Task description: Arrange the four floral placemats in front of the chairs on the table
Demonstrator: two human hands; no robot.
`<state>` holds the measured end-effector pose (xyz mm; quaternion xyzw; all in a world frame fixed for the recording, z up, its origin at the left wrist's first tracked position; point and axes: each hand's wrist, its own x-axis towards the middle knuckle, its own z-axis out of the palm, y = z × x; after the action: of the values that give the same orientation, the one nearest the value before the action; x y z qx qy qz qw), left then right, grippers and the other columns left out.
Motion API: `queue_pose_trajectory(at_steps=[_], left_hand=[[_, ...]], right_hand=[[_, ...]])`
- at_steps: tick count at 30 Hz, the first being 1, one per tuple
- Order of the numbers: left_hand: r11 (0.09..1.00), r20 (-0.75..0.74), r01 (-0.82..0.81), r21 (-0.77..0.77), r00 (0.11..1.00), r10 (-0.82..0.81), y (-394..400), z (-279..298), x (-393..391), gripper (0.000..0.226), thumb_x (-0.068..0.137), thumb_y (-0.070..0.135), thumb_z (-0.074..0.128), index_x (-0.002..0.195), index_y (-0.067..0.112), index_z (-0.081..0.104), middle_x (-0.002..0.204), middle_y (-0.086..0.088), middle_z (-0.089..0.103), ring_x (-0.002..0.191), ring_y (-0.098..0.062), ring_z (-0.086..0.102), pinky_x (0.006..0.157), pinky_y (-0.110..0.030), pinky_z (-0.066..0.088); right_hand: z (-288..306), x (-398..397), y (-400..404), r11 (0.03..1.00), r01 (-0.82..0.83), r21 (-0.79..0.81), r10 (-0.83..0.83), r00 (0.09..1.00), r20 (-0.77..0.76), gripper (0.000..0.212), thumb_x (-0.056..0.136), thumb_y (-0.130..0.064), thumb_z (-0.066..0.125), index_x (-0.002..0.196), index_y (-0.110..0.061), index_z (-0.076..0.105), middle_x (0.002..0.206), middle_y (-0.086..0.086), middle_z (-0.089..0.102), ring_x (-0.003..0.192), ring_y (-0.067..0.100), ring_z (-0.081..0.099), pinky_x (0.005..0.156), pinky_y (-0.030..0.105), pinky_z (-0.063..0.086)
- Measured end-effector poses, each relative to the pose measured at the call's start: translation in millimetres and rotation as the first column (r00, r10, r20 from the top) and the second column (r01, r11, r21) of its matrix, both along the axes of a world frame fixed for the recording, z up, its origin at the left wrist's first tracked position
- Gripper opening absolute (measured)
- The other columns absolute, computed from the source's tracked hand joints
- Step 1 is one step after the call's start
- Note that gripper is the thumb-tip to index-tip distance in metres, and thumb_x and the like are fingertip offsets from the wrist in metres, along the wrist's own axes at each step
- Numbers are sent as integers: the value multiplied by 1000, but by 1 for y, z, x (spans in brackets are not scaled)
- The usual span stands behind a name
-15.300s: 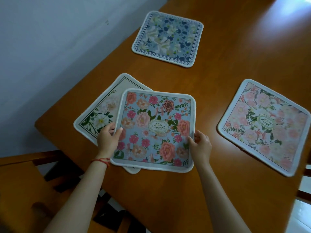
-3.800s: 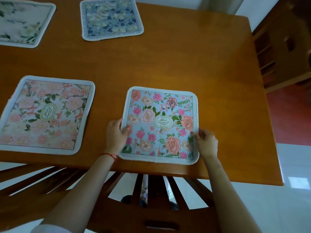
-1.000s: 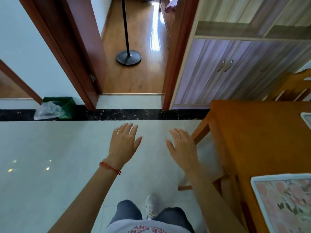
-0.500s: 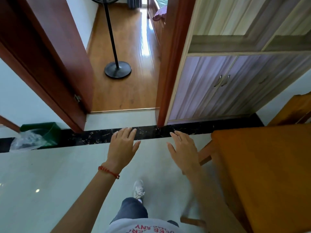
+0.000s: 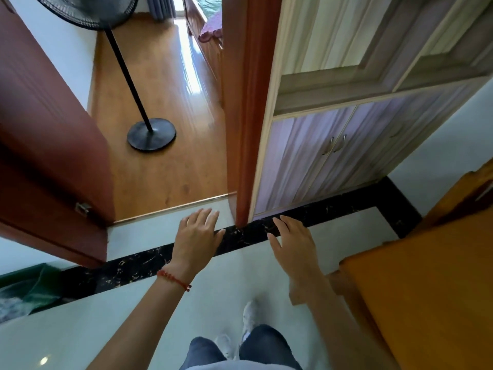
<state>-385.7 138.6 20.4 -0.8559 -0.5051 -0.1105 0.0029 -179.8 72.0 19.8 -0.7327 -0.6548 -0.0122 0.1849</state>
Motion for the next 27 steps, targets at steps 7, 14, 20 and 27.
queue_pose_trajectory(at_steps=[7,14,20,27], left_hand=[[995,30,104,10,994,-104,79,-4,68,37,76,29,70,105,6,65,107,-12,68,100,-31,64,84,-42,51],[960,-23,278,-22,960,-278,138,3,154,46,80,38,37,101,10,67,101,-8,70,94,-26,67,78,-37,53],[869,71,494,9,867,-493,168,-3,225,42,77,32,38,104,9,59,96,-10,68,99,-20,47,79,-32,50],[707,64,700,-96,713,-698,200,-1,310,44,83,36,39,104,4,61,97,-12,66,87,-29,65,72,-37,54]], right_hand=[[-8,57,59,996,86,-33,-86,996,-7,43,82,-35,40,99,-7,68,97,11,70,88,28,67,73,38,55],[-7,118,92,966,259,13,-259,966,-2,33,79,-31,50,94,-8,69,93,9,70,82,26,68,69,33,55],[-10,161,86,889,454,-60,-455,891,1,41,84,-36,44,105,-10,67,104,10,68,93,26,66,74,35,55],[-7,202,75,735,674,-75,-676,737,-4,32,76,-26,68,104,-9,65,99,10,68,86,26,67,72,35,54]])
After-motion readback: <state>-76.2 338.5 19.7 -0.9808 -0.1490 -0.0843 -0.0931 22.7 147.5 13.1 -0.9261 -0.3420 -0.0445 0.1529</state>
